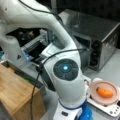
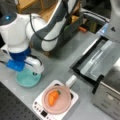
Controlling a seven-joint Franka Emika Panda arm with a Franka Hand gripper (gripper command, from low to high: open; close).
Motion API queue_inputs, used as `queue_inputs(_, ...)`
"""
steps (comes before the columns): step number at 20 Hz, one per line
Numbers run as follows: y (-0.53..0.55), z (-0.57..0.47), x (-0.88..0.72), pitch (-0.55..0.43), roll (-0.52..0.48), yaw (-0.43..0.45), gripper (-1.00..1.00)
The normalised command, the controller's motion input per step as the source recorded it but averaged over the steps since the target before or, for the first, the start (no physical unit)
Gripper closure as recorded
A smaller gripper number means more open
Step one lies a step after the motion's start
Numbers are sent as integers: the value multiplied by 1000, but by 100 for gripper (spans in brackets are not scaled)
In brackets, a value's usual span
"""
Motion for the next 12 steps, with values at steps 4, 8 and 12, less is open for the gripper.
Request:
queue_inputs(4,-238,61,424,139,335,110,-100)
queue_inputs(8,-253,96,368,156,330,86,-100)
queue_inputs(12,-385,129,373,160,359,138,-100)
